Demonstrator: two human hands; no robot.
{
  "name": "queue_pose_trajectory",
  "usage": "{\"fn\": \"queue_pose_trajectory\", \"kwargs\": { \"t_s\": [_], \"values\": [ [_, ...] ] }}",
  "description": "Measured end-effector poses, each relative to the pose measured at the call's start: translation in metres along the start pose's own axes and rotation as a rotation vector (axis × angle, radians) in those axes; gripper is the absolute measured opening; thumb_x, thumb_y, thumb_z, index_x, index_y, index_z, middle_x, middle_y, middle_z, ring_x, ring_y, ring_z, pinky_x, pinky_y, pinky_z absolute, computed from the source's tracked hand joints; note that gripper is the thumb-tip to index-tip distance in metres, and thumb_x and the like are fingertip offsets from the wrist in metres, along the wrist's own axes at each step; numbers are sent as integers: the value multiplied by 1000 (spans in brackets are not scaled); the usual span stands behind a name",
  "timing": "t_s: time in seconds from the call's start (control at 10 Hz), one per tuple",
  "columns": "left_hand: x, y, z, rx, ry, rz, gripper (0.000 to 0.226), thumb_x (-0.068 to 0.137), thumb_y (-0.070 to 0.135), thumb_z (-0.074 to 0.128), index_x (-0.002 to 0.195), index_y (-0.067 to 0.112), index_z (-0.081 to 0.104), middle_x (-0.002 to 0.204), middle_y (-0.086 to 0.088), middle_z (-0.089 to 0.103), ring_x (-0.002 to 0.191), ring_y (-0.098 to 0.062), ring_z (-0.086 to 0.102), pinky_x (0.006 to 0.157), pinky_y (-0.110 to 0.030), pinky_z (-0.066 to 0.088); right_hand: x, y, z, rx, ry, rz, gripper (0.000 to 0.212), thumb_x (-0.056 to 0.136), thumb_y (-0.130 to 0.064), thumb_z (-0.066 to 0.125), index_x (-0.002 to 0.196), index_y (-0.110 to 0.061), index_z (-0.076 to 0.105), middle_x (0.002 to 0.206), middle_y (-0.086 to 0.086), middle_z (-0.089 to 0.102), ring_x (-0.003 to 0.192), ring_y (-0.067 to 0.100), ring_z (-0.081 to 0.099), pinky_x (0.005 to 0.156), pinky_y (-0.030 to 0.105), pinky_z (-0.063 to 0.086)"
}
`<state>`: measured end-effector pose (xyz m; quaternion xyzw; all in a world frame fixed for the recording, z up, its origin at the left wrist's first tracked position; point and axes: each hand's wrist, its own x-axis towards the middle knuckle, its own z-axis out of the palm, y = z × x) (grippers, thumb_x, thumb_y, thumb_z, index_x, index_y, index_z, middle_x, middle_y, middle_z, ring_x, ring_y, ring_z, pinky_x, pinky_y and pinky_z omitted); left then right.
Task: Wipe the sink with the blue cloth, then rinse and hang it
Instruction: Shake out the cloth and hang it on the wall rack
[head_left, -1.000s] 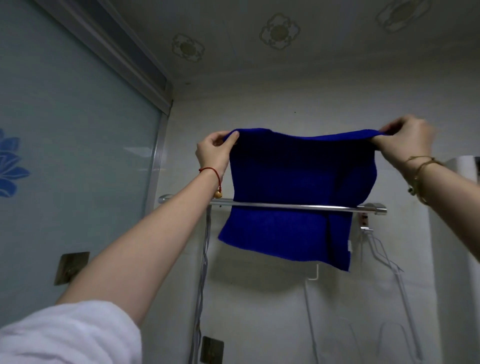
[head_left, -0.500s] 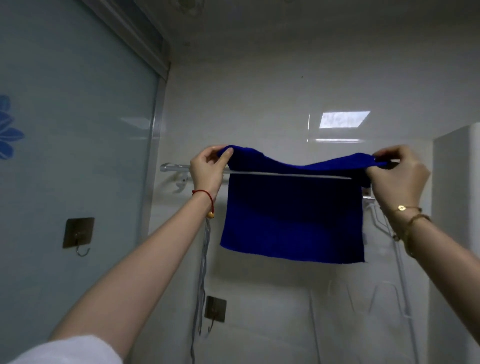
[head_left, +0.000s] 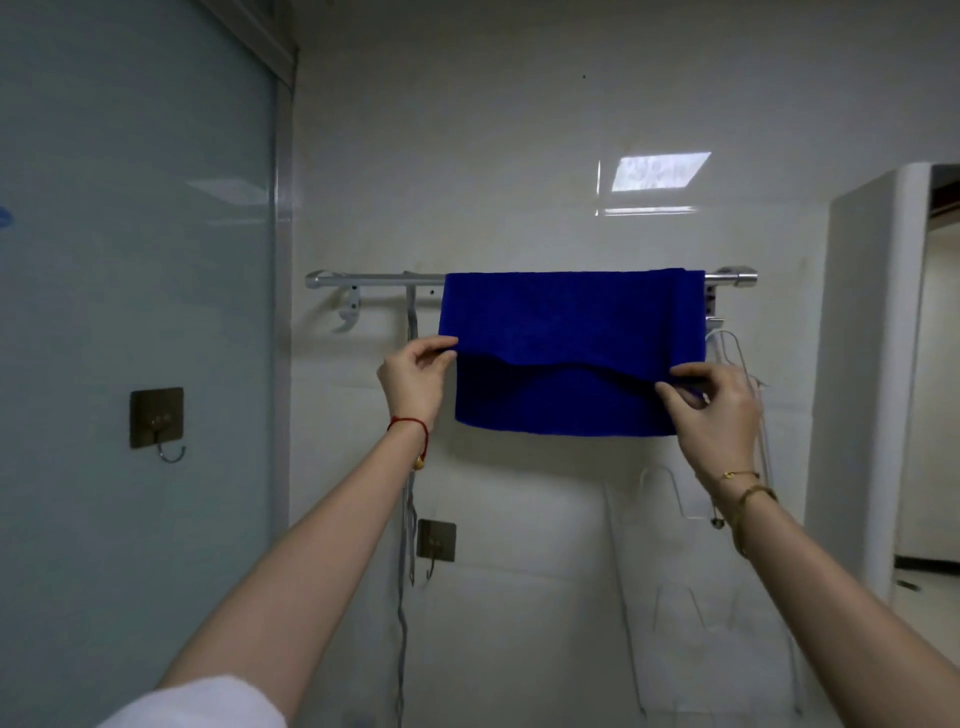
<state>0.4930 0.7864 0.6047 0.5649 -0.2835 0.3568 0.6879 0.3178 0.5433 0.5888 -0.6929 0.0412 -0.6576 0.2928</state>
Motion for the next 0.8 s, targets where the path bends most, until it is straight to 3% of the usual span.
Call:
{"fn": "queue_pose_trajectory", "kwargs": {
  "t_s": [0.2,0.3,0.5,0.8],
  "values": [
    [-9,-9,-14,9,-9,-33,19,84,-2,71,93,14,74,92,1,72,83,9,66,80,-7,50,-16,11,-1,42,-15,90,21,82,-14,74,98,-4,68,100,1,56,91,15,59,76,6,47],
    [-18,-15,-22,11,-22,-35,19,85,-1,70,96,13,74,93,5,71,87,7,66,81,-8,50,-27,16,-3,72,-31,113,25,81,-18,75,103,-9,66,106,2,59,97,15,62,86,26,53],
    [-34,-24,-26,-53,-65,-89,23,85,-4,69,103,10,73,100,4,71,90,7,67,83,-10,51,-39,14,-7,158,-42,175,27,85,-19,71,109,-18,61,114,1,60,105,11,60,86,22,51],
    [-48,-28,-26,-100,-71,-135,23,87,2,70,107,13,72,103,4,72,91,1,68,85,-14,53,-40,15,-6,89,-13,168,29,87,-16,68,115,-14,61,115,3,62,101,13,62,76,14,49]
  ]
}}
